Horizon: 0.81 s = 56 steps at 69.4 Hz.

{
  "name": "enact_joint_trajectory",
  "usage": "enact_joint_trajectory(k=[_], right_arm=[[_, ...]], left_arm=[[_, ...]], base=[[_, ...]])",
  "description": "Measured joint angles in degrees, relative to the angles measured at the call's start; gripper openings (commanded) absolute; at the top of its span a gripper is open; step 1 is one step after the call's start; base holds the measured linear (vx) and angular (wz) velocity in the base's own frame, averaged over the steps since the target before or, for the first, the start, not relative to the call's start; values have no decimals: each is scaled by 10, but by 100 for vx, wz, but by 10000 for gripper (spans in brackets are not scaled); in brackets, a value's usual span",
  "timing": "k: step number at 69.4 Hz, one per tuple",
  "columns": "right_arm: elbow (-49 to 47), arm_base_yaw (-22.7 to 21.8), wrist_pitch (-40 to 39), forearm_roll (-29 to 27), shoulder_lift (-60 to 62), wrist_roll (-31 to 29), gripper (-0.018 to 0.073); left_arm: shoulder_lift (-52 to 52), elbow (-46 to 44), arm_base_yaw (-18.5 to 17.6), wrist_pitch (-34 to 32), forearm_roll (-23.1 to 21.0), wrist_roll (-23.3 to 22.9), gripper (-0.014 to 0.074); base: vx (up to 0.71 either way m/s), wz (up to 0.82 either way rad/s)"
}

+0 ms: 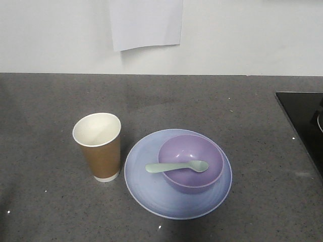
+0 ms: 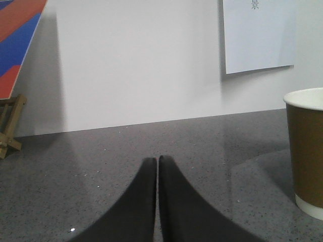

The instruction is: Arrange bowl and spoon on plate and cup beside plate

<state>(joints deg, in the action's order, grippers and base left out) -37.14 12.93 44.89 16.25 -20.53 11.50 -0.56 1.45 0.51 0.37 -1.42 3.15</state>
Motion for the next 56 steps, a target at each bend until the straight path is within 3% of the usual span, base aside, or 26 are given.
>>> enact_joint_trajectory(k=[19, 35, 56], right_arm=[[120, -83, -120, -90, 106, -94, -10], [217, -92, -203, -122, 202, -107, -10], [325, -92, -318, -144, 213, -107, -10]], left_arm=[[0, 0, 0, 0, 0, 0, -6], [0, 0, 0, 0, 0, 0, -6], [0, 0, 0, 1, 0, 0, -6]], base=[[0, 0], [0, 0], [0, 0]])
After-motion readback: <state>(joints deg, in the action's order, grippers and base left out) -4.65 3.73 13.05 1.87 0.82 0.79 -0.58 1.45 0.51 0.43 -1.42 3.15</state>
